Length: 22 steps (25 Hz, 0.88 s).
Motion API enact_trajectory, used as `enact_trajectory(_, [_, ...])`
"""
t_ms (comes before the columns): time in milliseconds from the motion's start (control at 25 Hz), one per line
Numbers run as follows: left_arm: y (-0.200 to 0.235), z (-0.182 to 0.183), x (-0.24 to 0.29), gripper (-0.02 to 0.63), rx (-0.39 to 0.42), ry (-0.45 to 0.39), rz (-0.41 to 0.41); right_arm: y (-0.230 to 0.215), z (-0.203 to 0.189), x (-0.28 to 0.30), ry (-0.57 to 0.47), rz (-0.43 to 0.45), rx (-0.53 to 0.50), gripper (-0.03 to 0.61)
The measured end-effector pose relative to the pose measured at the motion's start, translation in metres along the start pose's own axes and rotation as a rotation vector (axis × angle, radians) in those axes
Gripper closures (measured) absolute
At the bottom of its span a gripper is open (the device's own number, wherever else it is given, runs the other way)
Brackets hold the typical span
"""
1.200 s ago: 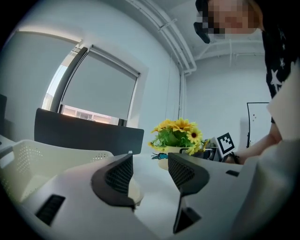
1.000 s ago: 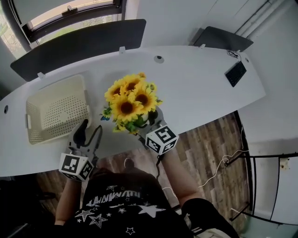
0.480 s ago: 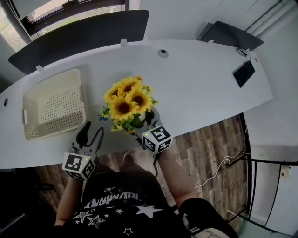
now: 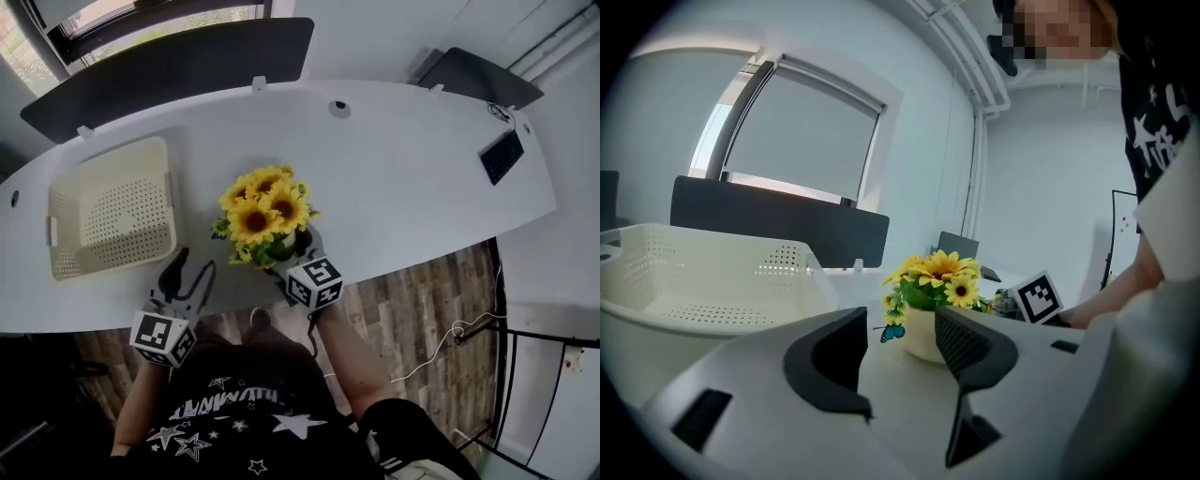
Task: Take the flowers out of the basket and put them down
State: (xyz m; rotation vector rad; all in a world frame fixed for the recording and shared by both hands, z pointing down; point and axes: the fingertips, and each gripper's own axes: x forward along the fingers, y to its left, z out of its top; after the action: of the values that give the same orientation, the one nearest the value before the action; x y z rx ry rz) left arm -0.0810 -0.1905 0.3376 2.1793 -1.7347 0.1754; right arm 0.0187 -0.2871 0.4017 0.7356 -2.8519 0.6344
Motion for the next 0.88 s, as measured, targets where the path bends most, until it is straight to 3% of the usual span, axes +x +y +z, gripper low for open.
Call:
enact_trajectory(400, [0.004, 0.001, 0.007, 0.380, -0.013, 0.006, -0.010, -0.005, -0.014, 0.005, 0.076, -0.043, -0.045, 0.054])
enact_trajectory(880, [-0.005, -0.004, 0.000, 0.380, -0.002, 0.007, -0.018, -0.009, -0.029, 0.006, 0.137, -0.101, -0.186, 0.052])
